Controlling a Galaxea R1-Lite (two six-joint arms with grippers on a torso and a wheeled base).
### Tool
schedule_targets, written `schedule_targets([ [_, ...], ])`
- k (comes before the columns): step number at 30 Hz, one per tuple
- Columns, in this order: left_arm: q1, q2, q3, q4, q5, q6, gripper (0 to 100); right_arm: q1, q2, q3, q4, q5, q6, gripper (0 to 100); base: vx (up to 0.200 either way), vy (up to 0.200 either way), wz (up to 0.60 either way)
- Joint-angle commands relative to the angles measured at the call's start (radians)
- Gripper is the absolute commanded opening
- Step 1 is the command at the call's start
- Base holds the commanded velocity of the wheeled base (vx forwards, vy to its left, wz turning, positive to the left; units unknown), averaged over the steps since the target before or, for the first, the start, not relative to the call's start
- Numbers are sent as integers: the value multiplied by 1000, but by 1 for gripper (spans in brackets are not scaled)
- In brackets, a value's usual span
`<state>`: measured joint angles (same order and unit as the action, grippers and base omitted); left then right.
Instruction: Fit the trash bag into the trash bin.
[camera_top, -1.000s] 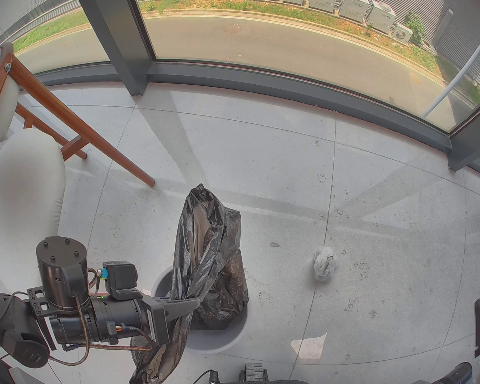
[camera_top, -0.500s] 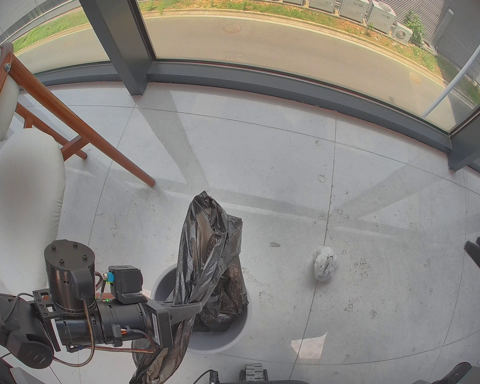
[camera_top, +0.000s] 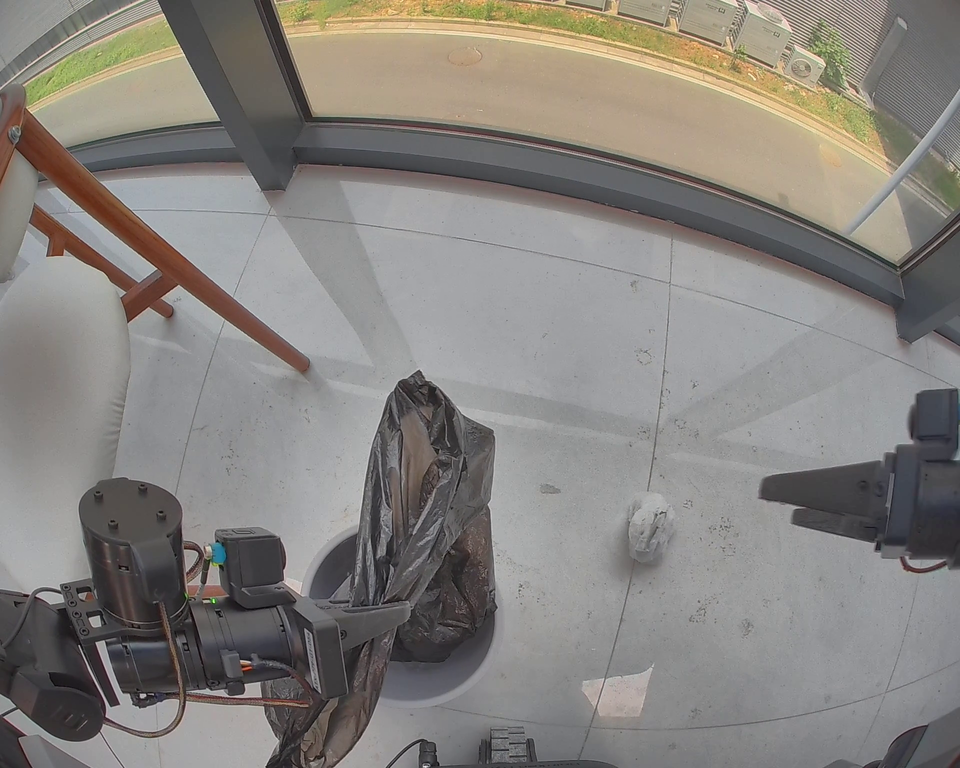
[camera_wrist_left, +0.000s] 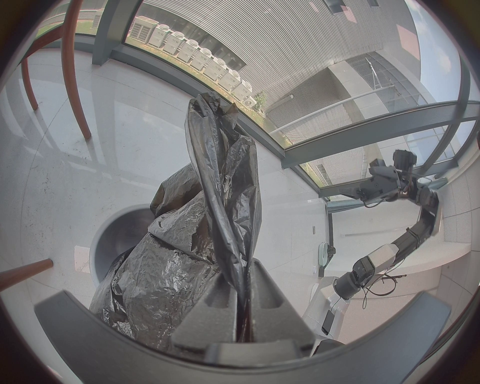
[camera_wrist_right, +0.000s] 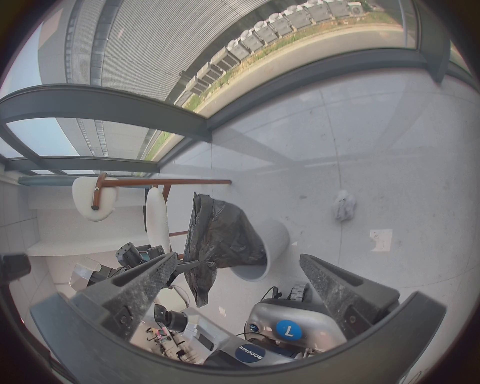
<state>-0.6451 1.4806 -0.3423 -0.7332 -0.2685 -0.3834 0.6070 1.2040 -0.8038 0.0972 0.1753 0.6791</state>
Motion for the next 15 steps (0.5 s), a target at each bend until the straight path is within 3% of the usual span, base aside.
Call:
schedule_targets([
  [1,-19,-5,14,-5,2,23,0,125,213,-109,-1,-50,40,100,0,0,0],
  [6,-19,-3,16,-5,2,28,0,185,278,-147,-2,-76,40,100,0,0,0],
  [10,-19,-3,17,-5,2,31,0,194,348,-192,-2,-123,39,100,0,0,0],
  [15,-19,-3,23,-5,2,61,0,220,404,-252,-1,-135,37,100,0,0,0],
])
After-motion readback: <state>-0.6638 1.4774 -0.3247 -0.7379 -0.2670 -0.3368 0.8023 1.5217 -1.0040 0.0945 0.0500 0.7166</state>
